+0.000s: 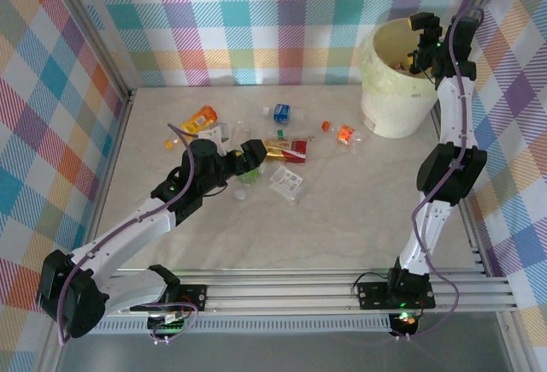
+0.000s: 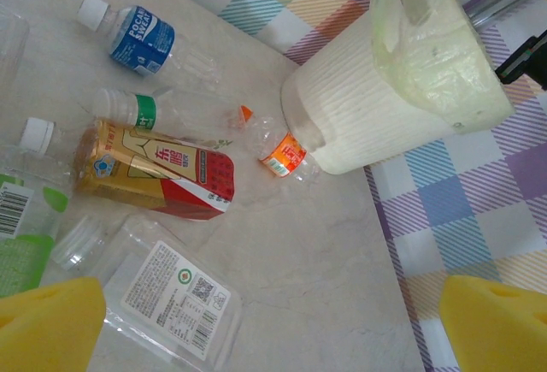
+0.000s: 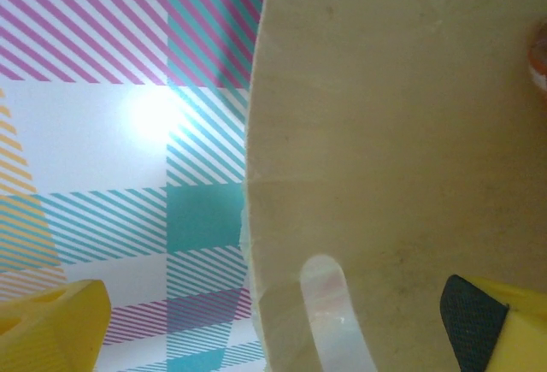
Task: Put the plastic bottles in the bin
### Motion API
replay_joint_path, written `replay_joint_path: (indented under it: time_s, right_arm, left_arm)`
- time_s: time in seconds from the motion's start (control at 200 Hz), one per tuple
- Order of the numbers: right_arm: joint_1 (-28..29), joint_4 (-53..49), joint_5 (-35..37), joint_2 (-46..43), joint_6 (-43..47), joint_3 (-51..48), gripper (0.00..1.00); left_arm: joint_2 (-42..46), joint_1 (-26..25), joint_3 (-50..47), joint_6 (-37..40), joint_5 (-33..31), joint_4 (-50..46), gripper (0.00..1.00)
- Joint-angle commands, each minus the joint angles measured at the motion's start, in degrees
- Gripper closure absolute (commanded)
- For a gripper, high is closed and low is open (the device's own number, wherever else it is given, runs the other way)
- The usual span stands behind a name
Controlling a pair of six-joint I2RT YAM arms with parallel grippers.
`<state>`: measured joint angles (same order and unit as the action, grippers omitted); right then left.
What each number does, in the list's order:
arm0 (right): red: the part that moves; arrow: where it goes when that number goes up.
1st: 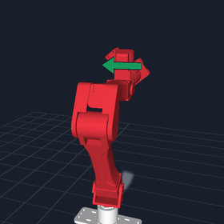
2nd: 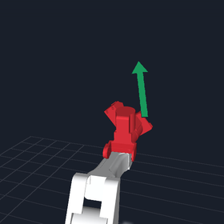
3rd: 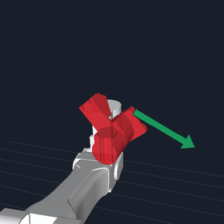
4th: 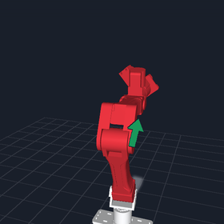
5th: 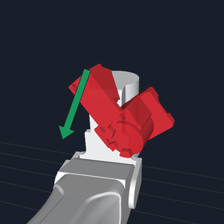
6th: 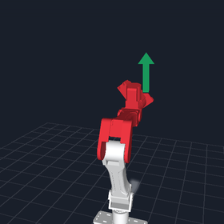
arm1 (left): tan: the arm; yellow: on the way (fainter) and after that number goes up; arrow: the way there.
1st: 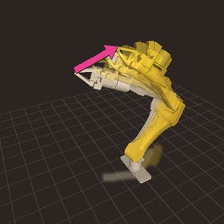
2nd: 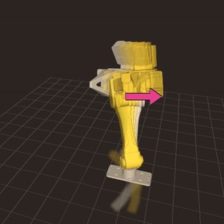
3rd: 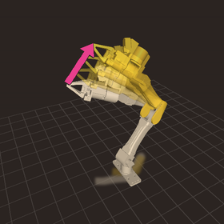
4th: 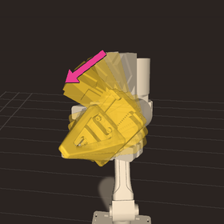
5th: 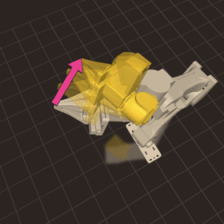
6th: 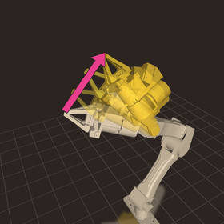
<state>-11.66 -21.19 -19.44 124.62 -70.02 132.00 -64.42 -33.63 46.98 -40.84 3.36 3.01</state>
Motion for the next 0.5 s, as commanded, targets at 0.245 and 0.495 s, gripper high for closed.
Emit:
replay_joint_path:
  time_s: [0.245, 0.495]
  right_arm:
    - [0.50, 0.59, -0.04, -9.42, 5.02, -6.76, 0.00]
    - [1.55, 3.47, 0.81, -16.83, 9.45, -17.15, 0.00]
  left_arm:
    - [0.29, -0.21, -0.75, 0.27, -3.85, -3.98, 0.00]
    - [-2.20, -0.12, 0.26, -2.05, -10.76, -11.53, 0.00]
